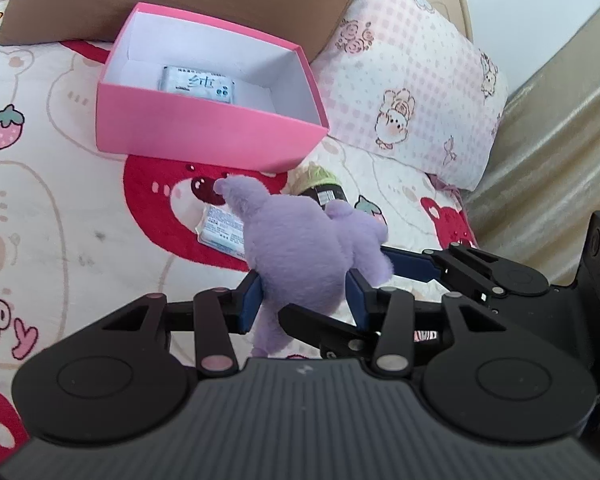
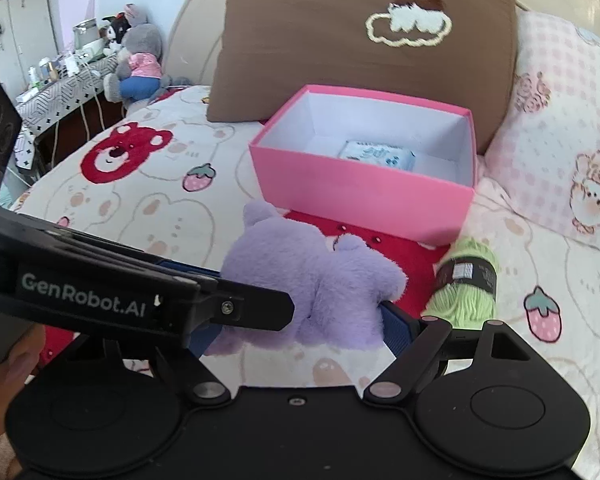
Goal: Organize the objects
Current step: 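Lift the plush toy with the left gripper and carry it over the pink box, then lower the plush toy into the pink box and open the left gripper, then withdraw the left tool up from the pink box, then lower the open left gripper around the small white packet on the blanket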
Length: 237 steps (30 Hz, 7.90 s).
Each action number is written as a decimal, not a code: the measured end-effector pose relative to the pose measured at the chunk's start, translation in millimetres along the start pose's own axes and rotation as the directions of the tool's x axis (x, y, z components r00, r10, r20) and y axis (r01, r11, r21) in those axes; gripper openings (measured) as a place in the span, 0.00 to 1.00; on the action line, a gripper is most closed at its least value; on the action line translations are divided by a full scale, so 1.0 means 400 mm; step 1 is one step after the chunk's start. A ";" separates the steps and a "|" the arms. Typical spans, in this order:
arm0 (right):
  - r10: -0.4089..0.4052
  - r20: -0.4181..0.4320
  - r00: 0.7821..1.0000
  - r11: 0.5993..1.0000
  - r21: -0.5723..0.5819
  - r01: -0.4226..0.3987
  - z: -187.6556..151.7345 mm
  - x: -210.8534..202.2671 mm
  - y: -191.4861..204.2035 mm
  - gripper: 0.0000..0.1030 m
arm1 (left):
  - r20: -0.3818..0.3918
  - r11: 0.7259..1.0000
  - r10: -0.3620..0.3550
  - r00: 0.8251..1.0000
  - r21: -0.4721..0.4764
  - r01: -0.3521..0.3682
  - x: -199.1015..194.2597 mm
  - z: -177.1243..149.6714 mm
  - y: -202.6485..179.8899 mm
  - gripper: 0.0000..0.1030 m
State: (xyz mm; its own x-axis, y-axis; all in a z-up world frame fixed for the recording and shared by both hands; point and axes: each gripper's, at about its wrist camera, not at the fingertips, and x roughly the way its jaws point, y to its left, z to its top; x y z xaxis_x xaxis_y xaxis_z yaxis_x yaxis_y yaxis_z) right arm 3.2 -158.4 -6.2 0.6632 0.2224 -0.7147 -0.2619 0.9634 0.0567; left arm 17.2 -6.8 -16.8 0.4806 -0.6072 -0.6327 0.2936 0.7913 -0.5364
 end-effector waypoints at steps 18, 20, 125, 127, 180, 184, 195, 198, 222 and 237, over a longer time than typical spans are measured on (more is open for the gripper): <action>0.032 0.081 0.996 0.997 -0.067 -0.027 0.083 -0.018 -0.009 0.81 | 0.012 0.998 -0.013 1.000 -0.066 0.014 -0.044 0.094 0.000 0.41; 0.019 0.083 0.996 0.994 -0.110 -0.010 0.096 -0.015 -0.007 0.79 | 0.011 0.997 -0.021 1.000 -0.079 0.022 -0.039 0.105 0.003 0.41; -0.069 -0.021 0.997 0.996 0.057 0.070 0.307 0.348 -0.349 0.45 | -0.162 0.992 0.102 0.982 -0.060 -0.113 0.379 0.494 0.174 0.51; -0.060 -0.012 0.998 0.997 0.053 0.061 0.302 0.327 -0.336 0.46 | -0.156 0.991 0.120 0.980 -0.040 -0.127 0.350 0.484 0.169 0.52; -0.041 0.082 0.996 0.994 -0.096 0.049 0.226 -0.031 -0.108 0.93 | -0.033 0.978 0.173 0.984 0.124 -0.168 -0.041 0.328 0.037 0.90; 0.000 0.037 0.999 0.995 -0.100 0.003 0.207 -0.027 -0.104 0.93 | -0.054 0.980 0.173 0.984 0.107 -0.166 -0.027 0.300 0.059 0.90; 0.047 -0.016 0.999 0.997 -0.067 -0.048 0.145 -0.024 -0.091 0.93 | -0.124 0.978 0.178 0.976 0.129 -0.162 -0.002 0.222 0.087 0.91; 0.070 0.021 0.997 0.996 -0.051 -0.069 0.144 -0.030 -0.099 0.93 | -0.120 0.973 0.188 0.975 0.160 -0.168 0.007 0.208 0.084 0.91; 0.021 -0.025 0.999 0.999 -0.030 -0.022 0.014 0.142 -0.127 0.93 | -0.127 0.994 0.108 0.986 0.048 -0.103 0.175 0.100 0.228 0.88; -0.084 0.000 0.996 0.994 -0.076 0.084 -0.076 0.234 -0.087 0.93 | -0.107 0.989 0.113 0.988 0.111 -0.101 0.282 0.058 0.223 0.87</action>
State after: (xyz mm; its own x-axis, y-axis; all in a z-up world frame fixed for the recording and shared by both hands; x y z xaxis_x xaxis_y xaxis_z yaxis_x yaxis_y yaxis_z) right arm 53.2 -175.8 -96.1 0.6827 0.1402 -0.7172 -0.2579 0.9645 -0.0570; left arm 116.8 -3.2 -123.0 0.4192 -0.5184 -0.7454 0.3334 0.8515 -0.4048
